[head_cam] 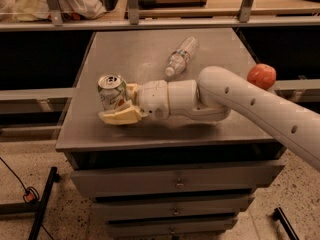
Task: Knock 7up can over
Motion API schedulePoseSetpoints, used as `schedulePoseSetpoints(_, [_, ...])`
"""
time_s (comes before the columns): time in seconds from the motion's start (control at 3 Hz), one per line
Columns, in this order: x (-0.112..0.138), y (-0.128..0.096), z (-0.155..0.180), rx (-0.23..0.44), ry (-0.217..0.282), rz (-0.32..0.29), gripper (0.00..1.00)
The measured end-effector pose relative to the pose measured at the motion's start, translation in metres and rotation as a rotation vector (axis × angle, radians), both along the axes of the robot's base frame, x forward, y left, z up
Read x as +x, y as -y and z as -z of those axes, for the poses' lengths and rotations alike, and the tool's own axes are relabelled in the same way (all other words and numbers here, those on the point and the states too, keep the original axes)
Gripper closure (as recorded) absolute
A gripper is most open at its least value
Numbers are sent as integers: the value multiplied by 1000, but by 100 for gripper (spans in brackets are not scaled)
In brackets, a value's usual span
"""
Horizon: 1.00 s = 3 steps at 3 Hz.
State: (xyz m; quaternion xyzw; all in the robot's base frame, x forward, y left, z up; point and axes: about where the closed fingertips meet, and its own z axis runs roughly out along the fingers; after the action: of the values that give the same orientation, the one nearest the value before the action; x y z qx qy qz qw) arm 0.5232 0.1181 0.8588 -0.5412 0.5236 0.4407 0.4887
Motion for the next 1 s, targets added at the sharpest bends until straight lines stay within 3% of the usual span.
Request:
schedulePoseSetpoints(0.33, [9, 9, -24, -108, 44, 0, 100])
schedulePoseSetpoints(0.67, [22, 19, -42, -319, 113, 25, 100])
schedulePoseSetpoints(1.0, [25, 23, -48, -549, 146, 59, 100])
